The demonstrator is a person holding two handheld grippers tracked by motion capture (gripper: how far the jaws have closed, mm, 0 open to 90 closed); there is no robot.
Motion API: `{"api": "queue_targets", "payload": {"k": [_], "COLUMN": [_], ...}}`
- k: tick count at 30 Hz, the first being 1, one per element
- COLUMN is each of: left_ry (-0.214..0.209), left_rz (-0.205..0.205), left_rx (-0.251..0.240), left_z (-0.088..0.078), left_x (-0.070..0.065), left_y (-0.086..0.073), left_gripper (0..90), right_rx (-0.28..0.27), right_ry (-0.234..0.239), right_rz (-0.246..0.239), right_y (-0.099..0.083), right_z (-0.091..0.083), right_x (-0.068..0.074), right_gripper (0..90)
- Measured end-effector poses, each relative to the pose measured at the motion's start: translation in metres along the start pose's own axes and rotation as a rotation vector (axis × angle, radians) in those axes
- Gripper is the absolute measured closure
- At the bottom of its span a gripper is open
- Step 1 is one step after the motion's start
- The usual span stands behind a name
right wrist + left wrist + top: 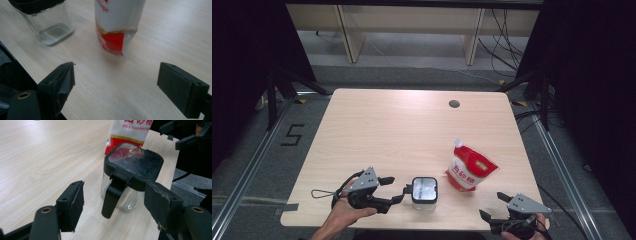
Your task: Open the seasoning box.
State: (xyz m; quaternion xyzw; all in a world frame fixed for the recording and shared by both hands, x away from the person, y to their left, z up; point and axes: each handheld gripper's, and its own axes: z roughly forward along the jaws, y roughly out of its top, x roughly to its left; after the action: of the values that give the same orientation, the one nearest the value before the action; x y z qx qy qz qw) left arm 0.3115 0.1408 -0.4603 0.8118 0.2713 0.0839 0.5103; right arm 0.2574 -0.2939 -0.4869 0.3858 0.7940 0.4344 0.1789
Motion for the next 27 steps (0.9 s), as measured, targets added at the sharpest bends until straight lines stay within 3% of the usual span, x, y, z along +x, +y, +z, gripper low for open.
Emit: {"api": "queue_targets", "payload": {"k": [4,5,7,8,9,11,12,13,14,15,16,21,27], "left_ry": [-0.012,-0.012,-0.016,-0.011,-0.007,-0.005,-0.001,0.001,0.001,0.015,0.011,0.007,0.016], "left_rz": [0.009,0.009,0.046,0.035,0.052,0.045,0.057,0.066,0.066,0.068,0.062,0.059,0.079], "left_rx": [-0.022,-0.022,-0.02,-0.036,-0.04,-0.058,-0.059,-0.061,-0.061,-0.06,-0.063,-0.075,-0.038], "left_z": [-0.002,-0.002,-0.003,-0.002,-0.002,-0.001,0.0,0.001,0.001,0.004,0.006,0.012,0.02], "left_x": [-0.001,-0.001,-0.003,-0.005,-0.005,-0.008,-0.008,-0.008,-0.008,-0.01,-0.011,-0.014,-0.013], "left_y": [0.004,0.004,0.007,0.008,0.009,0.011,0.013,0.014,0.014,0.016,0.017,0.021,0.019], "left_gripper": [41.7,45.7,55.0,59.2,64.4,73.0,75.7,78.7,81.0,83.1,84.4,88.8,89.0], "right_rx": [0.004,0.004,-0.004,-0.006,0.002,0.012,0.01,0.001,0.004,-0.004,-0.019,-0.004,-0.004], "right_ry": [-0.007,-0.007,-0.001,-0.012,-0.002,-0.002,0.004,0.003,0.002,-0.001,-0.008,0.011,0.02], "right_rz": [0.0,0.0,-0.024,-0.025,-0.006,0.02,0.015,-0.02,0.003,-0.019,-0.038,-0.037,-0.041], "right_y": [0.0,0.0,0.001,0.001,0.001,0.002,0.002,0.003,0.003,0.004,0.005,0.006,0.007], "right_z": [-0.001,-0.001,0.001,0.001,0.002,0.001,0.001,0.001,0.001,0.001,0.001,0.004,0.005], "right_x": [0.003,0.003,0.003,0.003,0.004,0.007,0.008,0.005,0.008,0.007,0.007,0.012,0.013], "right_gripper": [15.4,15.4,15.5,15.6,15.8,16.4,16.8,17.7,18.9,19.7,19.8,20.5,20.9]}}
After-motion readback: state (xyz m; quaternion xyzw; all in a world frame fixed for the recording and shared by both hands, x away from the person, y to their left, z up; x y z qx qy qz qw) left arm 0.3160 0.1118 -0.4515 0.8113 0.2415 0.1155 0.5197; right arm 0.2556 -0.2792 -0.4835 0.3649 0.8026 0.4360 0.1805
